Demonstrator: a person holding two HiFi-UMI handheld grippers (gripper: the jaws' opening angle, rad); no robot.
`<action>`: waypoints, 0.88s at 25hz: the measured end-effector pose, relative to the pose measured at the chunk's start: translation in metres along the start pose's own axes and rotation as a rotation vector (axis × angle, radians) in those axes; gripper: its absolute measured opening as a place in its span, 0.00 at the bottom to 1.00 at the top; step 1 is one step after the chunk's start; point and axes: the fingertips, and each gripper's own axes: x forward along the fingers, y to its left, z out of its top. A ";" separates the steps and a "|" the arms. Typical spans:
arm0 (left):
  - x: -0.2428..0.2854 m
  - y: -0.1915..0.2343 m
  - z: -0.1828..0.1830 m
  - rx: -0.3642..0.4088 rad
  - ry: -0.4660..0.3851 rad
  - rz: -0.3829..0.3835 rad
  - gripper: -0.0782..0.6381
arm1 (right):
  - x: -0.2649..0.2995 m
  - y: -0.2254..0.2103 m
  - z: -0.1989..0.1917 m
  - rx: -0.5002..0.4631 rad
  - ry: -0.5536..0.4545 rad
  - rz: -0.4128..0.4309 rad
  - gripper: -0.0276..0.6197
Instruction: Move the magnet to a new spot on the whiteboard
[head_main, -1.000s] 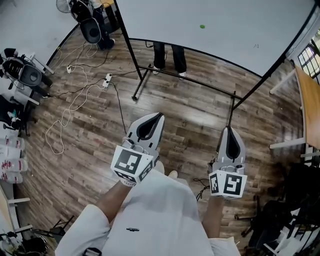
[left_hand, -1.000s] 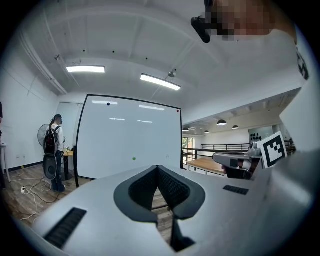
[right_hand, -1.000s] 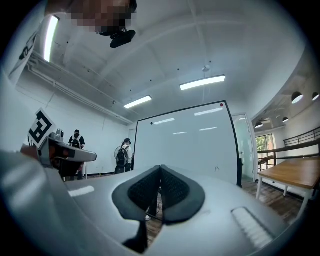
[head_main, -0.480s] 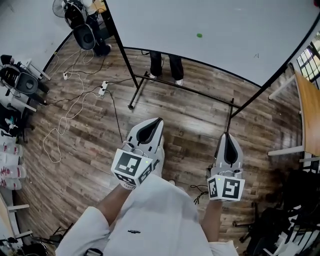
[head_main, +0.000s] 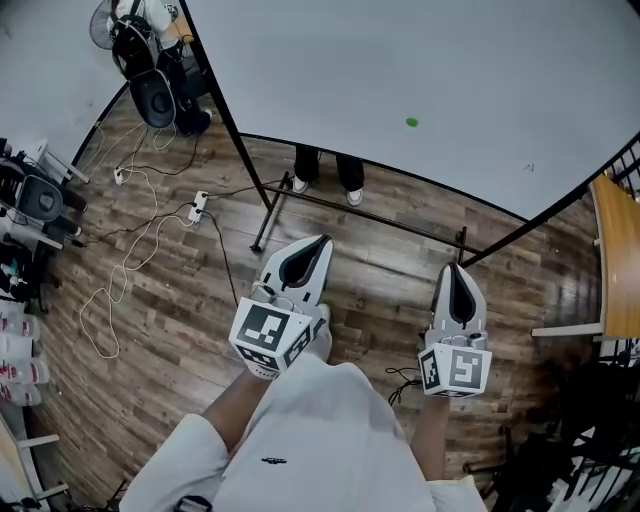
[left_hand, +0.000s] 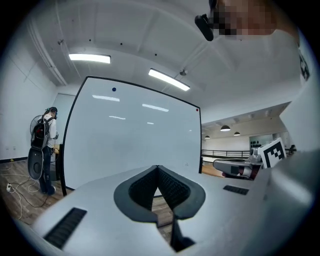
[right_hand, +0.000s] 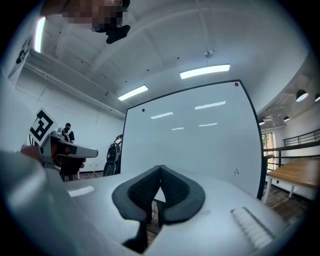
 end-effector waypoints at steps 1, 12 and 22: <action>0.008 0.015 0.006 -0.004 -0.005 0.007 0.12 | 0.015 -0.001 0.002 0.000 -0.003 -0.006 0.05; 0.098 0.094 0.023 -0.010 0.009 -0.057 0.12 | 0.125 -0.016 0.002 -0.011 -0.003 -0.084 0.05; 0.144 0.091 0.024 -0.014 0.023 -0.077 0.12 | 0.170 -0.032 0.005 -0.040 0.006 -0.058 0.05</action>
